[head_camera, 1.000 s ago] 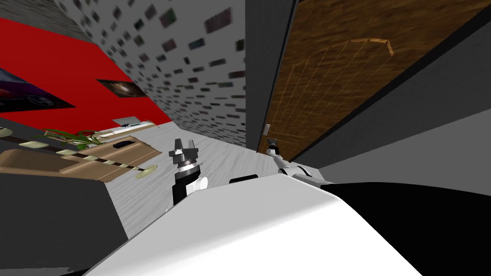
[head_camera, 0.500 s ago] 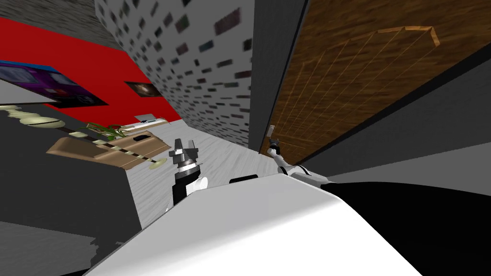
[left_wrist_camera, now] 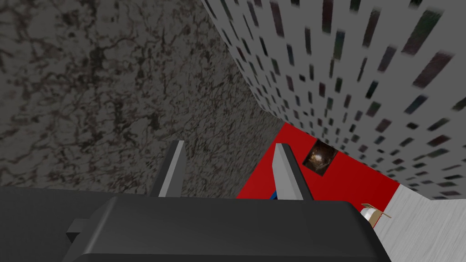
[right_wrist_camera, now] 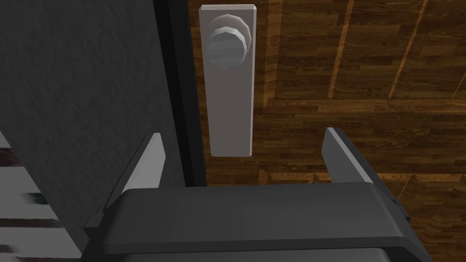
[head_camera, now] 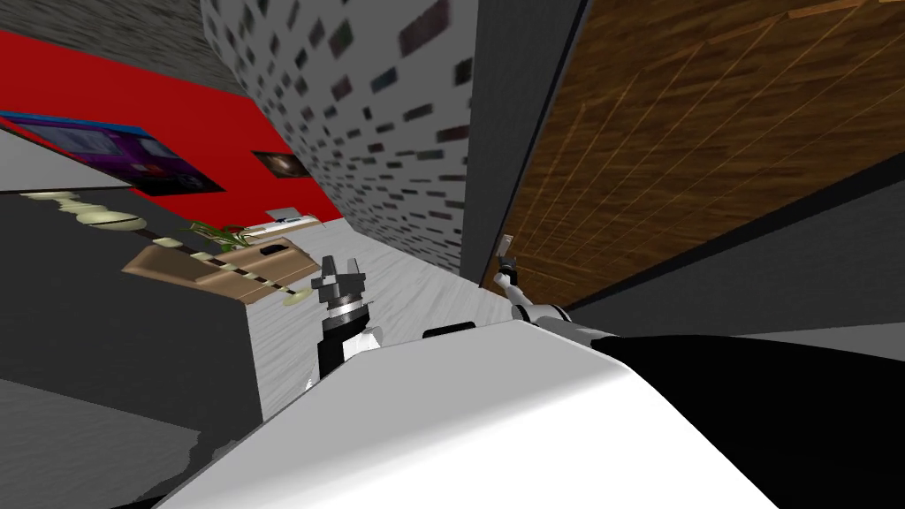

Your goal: Pull the door open

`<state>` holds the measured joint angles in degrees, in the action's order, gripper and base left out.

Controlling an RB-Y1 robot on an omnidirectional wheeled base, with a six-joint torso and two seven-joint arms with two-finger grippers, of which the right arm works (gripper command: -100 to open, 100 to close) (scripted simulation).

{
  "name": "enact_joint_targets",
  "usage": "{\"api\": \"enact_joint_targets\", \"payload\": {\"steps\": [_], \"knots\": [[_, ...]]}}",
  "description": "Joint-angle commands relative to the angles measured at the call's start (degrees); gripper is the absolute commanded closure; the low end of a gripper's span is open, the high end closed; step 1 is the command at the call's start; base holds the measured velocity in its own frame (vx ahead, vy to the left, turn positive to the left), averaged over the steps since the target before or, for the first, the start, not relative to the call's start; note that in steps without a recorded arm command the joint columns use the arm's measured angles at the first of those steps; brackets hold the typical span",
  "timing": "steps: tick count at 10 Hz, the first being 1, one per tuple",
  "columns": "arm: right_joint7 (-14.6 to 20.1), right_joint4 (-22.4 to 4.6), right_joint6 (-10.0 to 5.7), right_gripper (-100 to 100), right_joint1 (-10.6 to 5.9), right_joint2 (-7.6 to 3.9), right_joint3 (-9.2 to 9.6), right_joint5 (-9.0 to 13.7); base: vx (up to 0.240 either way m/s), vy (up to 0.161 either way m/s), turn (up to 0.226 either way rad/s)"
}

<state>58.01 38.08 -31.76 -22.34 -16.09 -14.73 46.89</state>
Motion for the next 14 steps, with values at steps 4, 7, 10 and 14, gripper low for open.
{"api": "enact_joint_targets", "payload": {"steps": [4, 7, 10, 14], "knots": [[-0.1, -2.0, -0.74, -100, -1.07, -0.02, -1.72, 0.0, 0.164, -0.101, 0.05], [-0.3, -2.7, -0.96, -100, -1.4, 0.0, -2.44, 0.0, 0.167, -0.124, 0.015], [-0.3, -3.0, -1.05, -100, -1.55, 0.01, -2.77, 0.0, 0.155, -0.111, -0.01], [-0.4, -3.1, -1.08, 100, -1.6, 0.01, -2.92, 0.0, 0.105, -0.044, -0.005]]}}
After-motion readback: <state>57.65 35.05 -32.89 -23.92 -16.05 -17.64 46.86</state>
